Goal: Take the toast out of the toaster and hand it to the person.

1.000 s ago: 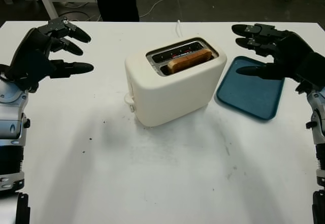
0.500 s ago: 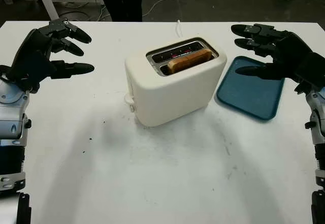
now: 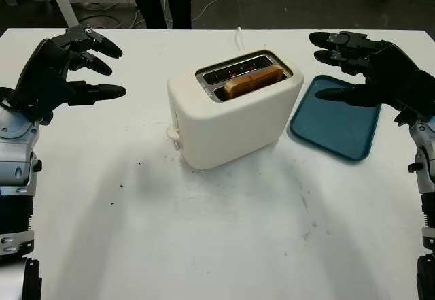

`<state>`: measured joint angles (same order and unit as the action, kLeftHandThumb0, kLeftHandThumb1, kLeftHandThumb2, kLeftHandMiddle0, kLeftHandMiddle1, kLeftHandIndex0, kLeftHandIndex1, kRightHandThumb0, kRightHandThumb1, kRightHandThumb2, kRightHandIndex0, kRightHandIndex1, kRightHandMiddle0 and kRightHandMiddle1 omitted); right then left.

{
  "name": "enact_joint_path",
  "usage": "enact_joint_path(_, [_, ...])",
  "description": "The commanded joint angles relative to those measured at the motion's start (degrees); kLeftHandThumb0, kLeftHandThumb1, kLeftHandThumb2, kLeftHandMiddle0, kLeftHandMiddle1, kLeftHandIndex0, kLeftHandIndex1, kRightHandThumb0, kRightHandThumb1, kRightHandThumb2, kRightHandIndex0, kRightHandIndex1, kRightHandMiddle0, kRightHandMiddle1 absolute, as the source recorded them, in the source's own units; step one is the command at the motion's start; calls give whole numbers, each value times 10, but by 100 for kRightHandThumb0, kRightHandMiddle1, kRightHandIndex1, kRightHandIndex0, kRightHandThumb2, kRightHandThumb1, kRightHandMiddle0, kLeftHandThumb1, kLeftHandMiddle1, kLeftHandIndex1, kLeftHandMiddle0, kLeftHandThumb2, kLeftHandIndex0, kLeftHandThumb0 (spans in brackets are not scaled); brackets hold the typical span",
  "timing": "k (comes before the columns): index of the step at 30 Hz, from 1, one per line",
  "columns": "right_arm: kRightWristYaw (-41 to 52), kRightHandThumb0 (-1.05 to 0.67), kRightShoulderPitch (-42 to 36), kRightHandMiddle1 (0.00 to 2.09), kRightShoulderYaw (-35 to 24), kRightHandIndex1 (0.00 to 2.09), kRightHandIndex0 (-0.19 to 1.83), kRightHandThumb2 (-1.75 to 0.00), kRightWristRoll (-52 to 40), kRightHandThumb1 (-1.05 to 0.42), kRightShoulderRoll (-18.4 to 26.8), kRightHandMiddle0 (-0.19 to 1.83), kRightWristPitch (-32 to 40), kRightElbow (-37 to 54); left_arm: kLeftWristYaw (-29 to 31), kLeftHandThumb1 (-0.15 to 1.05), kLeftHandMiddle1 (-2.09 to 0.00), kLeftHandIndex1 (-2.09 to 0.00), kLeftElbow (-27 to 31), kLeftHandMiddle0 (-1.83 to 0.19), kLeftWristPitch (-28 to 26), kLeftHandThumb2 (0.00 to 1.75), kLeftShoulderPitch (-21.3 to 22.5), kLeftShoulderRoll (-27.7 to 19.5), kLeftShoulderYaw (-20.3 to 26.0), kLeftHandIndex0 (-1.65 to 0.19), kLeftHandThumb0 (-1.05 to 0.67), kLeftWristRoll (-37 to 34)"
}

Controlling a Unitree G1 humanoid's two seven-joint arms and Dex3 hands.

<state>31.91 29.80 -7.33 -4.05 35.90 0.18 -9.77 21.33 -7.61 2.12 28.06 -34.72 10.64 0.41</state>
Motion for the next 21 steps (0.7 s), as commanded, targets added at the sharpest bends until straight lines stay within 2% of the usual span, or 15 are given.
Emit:
enact_joint_path(1, [-6, -74, 0, 1, -2, 28, 24, 0, -5, -76, -6, 39, 5, 4, -1, 71, -129, -119, -4, -36, 3, 0, 2, -6, 1, -37, -105, 0])
enact_joint_path(21, [-9, -75, -1, 0, 1, 34, 21, 0, -1, -76, -5, 39, 6, 8, -2, 71, -131, -119, -10, -35, 10, 0, 2, -1, 2, -37, -105, -4])
